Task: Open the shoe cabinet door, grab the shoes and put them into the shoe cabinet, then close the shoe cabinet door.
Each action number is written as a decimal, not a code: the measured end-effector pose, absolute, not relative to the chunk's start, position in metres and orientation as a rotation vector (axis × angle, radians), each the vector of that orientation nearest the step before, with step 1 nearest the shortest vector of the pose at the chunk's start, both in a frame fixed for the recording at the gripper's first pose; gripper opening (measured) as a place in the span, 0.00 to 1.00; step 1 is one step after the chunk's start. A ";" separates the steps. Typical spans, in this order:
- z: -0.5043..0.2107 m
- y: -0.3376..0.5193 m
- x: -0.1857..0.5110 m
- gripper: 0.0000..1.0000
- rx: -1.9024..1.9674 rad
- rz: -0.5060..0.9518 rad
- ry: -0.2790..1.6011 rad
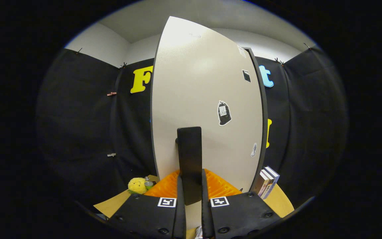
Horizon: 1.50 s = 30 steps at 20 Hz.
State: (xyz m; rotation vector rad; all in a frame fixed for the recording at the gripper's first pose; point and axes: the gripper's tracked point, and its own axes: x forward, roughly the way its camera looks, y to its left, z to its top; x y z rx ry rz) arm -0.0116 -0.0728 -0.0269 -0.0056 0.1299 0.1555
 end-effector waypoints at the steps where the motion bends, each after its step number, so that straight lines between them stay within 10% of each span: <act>1: -0.025 -0.079 -0.015 0.22 -0.001 0.159 0.129; 30: -0.005 -0.215 -0.062 0.17 0.009 -0.046 0.092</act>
